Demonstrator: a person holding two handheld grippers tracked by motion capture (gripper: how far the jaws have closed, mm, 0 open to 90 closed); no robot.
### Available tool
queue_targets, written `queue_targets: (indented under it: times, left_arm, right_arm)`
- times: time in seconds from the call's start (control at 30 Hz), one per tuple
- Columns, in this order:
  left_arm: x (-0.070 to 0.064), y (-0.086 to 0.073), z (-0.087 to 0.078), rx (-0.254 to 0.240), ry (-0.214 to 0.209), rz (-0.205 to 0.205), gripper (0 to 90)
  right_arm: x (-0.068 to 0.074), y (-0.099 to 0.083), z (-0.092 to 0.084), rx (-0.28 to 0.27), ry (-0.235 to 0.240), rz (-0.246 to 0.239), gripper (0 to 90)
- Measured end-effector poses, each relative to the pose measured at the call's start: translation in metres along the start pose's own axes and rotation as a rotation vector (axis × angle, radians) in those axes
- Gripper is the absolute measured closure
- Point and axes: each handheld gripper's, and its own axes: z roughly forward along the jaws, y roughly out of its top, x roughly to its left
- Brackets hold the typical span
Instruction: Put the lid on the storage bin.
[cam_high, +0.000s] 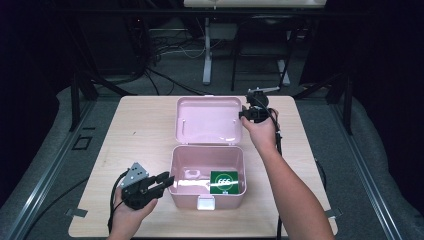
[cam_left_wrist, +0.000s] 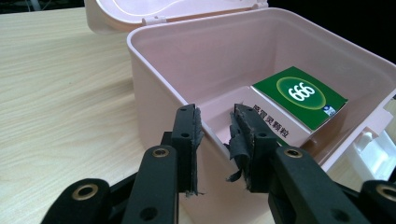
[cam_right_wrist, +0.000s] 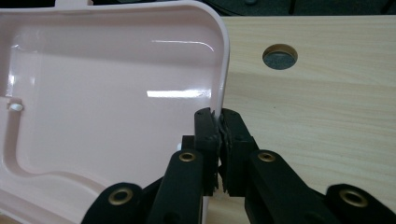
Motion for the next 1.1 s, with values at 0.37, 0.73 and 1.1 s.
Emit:
queue_targets:
  times: [0.37, 0.73, 1.1]
  left_arm:
    - [0.0, 0.0, 0.0, 0.002, 0.002, 0.0, 71.3]
    - [0.0, 0.0, 0.0, 0.0, 0.004, -0.002, 71.4]
    - [-0.001, 0.0, 0.0, 0.0, 0.005, -0.006, 71.5]
  right_arm:
    - [0.005, -0.003, -0.018, -0.062, 0.013, -0.037, 87.2]
    - [0.009, -0.01, -0.037, -0.13, 0.026, -0.091, 87.6]
    - [0.012, -0.018, -0.051, -0.174, 0.042, -0.119, 87.6]
